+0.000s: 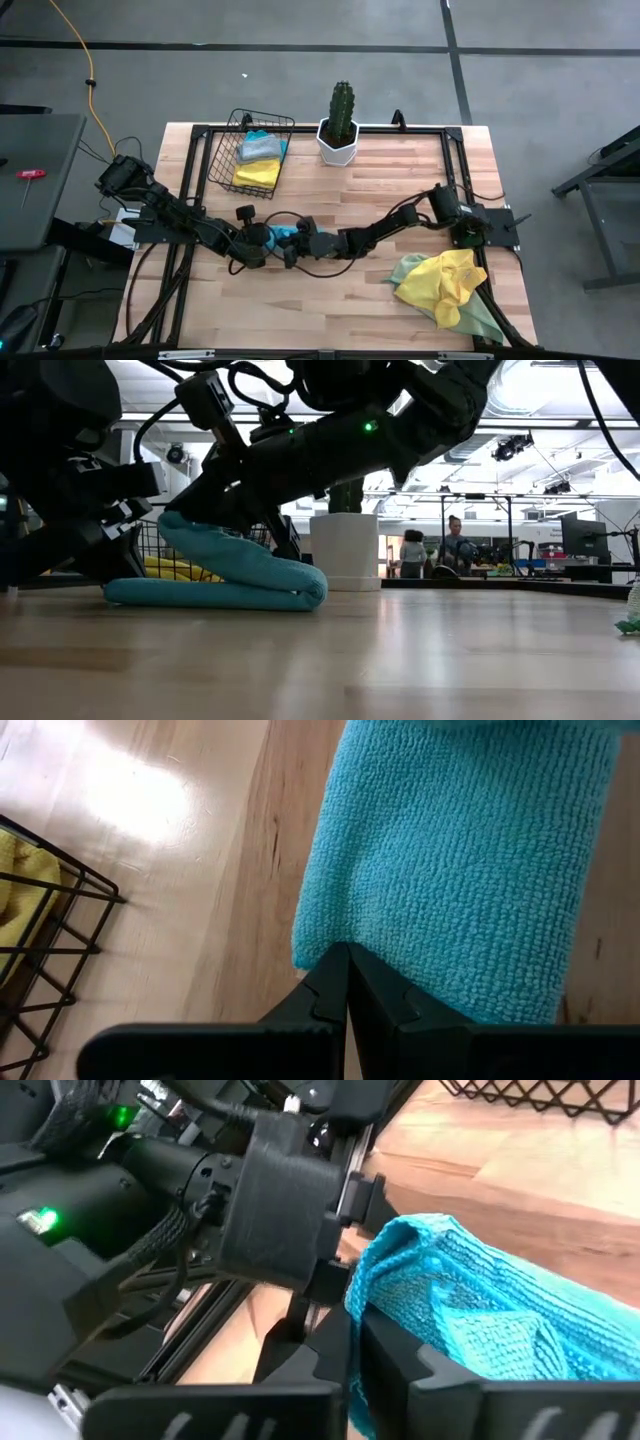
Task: Fold microfiber towels
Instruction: Fold the blue microfiber towel on the table, then put the folded blue microfiber towel into the mesh basket
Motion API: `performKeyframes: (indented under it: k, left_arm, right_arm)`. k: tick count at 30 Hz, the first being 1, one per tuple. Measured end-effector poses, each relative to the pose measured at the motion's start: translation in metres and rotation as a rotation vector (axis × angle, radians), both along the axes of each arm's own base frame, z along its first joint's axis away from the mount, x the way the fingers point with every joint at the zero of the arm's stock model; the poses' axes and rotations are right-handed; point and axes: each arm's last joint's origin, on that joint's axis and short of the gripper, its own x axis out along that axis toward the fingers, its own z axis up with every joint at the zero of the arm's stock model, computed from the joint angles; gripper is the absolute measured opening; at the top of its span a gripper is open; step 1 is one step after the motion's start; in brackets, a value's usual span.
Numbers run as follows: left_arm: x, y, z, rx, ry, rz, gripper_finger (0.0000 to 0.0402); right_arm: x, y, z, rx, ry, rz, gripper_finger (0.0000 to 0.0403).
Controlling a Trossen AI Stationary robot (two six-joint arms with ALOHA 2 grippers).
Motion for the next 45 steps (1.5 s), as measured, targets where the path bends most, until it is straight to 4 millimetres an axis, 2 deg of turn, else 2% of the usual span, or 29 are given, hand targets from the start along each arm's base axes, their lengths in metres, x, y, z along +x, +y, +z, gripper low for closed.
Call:
performKeyframes:
  k: [3, 10, 16, 21, 27, 32, 39, 45]
  left_arm:
    - [0.0, 0.0, 0.0, 0.001, 0.0, 0.0, 0.0]
    - [0.0, 0.0, 0.0, 0.002, 0.0, 0.001, 0.0]
    - [-0.003, 0.001, 0.002, 0.009, 0.016, 0.001, 0.0]
    - [-0.006, 0.001, 0.007, -0.001, 0.009, 0.008, 0.0]
    - [-0.007, -0.002, 0.012, -0.008, -0.02, 0.011, 0.0]
    - [-0.008, -0.001, 0.011, -0.012, -0.021, 0.022, 0.0]
    - [-0.009, -0.002, 0.016, -0.055, -0.017, 0.004, 0.0]
    - [-0.024, -0.002, 0.033, -0.079, -0.034, 0.024, 0.0]
  right_arm:
    - [0.001, -0.003, 0.001, 0.004, -0.007, 0.016, 0.0029]
    - [0.003, -0.008, 0.005, -0.024, -0.043, 0.02, 0.0112]
    - [0.004, -0.007, 0.01, -0.129, -0.068, 0.099, 0.0149]
    - [0.004, -0.004, 0.011, -0.238, -0.062, 0.216, 0.0154]
    - [0.004, -0.008, 0.007, -0.247, -0.007, 0.217, 0.0154]
    - [0.006, -0.014, 0.004, -0.33, 0.071, 0.227, 0.0154]
    - [0.02, -0.01, 0.023, -0.485, 0.183, 0.225, 0.0154]
    - [0.023, -0.004, 0.03, -0.621, 0.305, 0.296, 0.0154]
